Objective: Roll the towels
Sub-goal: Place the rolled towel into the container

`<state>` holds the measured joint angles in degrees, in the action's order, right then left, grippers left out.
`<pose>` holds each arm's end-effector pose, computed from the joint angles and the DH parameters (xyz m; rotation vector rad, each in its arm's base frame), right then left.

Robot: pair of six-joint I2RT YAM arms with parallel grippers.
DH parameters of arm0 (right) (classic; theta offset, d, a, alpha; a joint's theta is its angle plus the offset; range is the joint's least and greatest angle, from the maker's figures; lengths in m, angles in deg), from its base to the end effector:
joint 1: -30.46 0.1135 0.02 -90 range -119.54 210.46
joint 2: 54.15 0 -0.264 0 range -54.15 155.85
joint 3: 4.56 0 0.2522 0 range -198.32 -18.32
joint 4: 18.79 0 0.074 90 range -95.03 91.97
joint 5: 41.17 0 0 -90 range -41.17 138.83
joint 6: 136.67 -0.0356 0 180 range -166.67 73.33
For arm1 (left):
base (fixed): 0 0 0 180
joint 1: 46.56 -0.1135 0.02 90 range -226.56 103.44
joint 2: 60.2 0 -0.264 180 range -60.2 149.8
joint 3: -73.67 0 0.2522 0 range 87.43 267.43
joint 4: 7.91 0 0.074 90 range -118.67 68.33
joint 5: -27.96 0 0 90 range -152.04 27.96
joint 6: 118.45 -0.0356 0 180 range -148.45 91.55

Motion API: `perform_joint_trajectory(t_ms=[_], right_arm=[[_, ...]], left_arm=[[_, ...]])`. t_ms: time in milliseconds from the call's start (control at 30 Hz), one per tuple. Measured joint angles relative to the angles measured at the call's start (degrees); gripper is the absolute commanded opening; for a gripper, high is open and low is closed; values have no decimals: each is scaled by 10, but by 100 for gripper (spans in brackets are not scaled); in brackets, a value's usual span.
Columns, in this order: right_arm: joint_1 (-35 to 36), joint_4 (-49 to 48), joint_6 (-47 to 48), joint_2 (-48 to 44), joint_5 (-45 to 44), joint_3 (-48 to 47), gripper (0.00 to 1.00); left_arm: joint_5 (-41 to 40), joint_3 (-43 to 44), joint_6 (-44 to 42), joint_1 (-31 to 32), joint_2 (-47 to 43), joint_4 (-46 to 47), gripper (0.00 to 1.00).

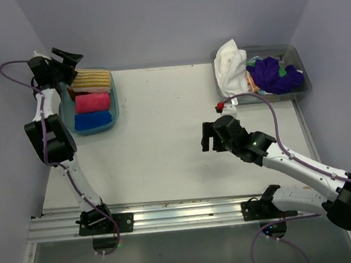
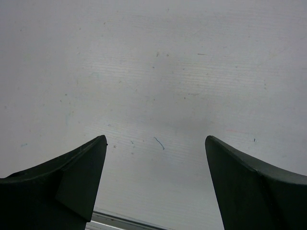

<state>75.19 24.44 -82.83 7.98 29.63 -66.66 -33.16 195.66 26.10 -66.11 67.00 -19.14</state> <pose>0.1696 0.1516 0.2730 -0.0042 2.2991 0.3476 0.5067 0.1617 0.2711 -0.8446 1.7200 -0.8851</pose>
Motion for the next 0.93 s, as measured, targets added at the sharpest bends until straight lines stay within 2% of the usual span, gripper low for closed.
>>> perform_joint_trajectory(t_ms=[233,333,400,500,700,933], right_arm=[[0,68,-3,-22,-78,-43,88],[0,103,-10,-21,-122,-70,93],[0,118,-17,-21,-145,-79,99],[0,139,-28,-22,-179,-86,99],[0,180,-44,-21,-226,-108,99],[0,194,-55,-23,-249,-113,99]], left_arm=[[-43,-2,-72,0,-127,-93,100],[-50,-14,-105,0,-198,-123,99],[-49,-38,-127,2,-257,-147,100],[-53,-110,-162,12,-354,-167,100],[-74,-273,-210,103,-530,-216,100],[-111,-384,-255,205,-635,-259,100]])
